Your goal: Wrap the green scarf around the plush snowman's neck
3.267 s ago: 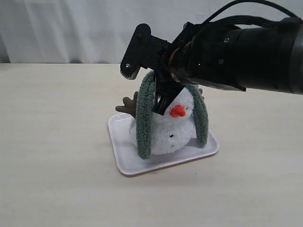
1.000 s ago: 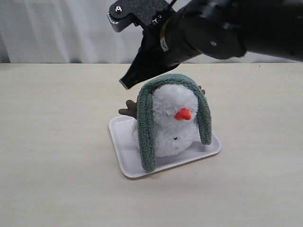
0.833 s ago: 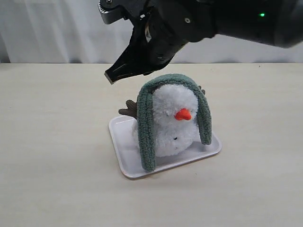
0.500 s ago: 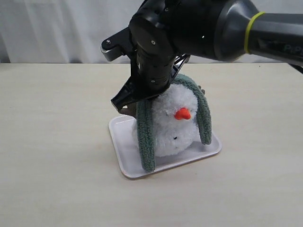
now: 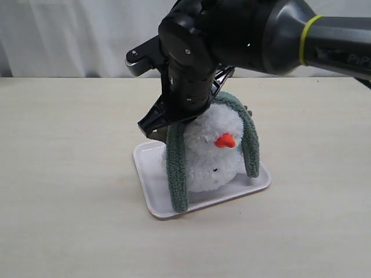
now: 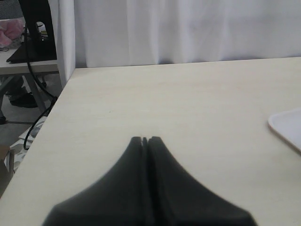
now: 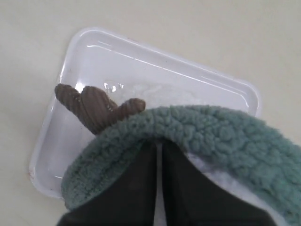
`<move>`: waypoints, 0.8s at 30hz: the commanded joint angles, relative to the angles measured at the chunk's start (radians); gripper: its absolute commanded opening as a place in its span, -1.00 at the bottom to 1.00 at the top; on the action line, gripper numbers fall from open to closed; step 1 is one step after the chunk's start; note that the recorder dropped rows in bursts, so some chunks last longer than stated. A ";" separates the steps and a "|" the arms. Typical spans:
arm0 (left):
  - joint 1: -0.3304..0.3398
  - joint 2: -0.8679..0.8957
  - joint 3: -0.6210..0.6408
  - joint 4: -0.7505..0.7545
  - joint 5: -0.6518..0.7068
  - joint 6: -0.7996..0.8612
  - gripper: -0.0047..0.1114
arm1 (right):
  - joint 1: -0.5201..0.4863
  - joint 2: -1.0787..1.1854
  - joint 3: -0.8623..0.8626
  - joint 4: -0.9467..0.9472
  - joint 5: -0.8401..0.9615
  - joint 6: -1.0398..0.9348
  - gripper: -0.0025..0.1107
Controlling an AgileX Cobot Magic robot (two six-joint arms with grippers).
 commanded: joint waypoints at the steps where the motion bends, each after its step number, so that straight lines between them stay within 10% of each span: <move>1: -0.005 0.000 0.002 -0.001 -0.014 -0.002 -0.92 | -0.002 -0.057 -0.008 -0.017 0.008 -0.013 -0.88; 24: -0.005 0.000 0.002 -0.001 -0.014 -0.002 -0.92 | -0.002 0.056 -0.008 -0.119 -0.043 0.017 -0.88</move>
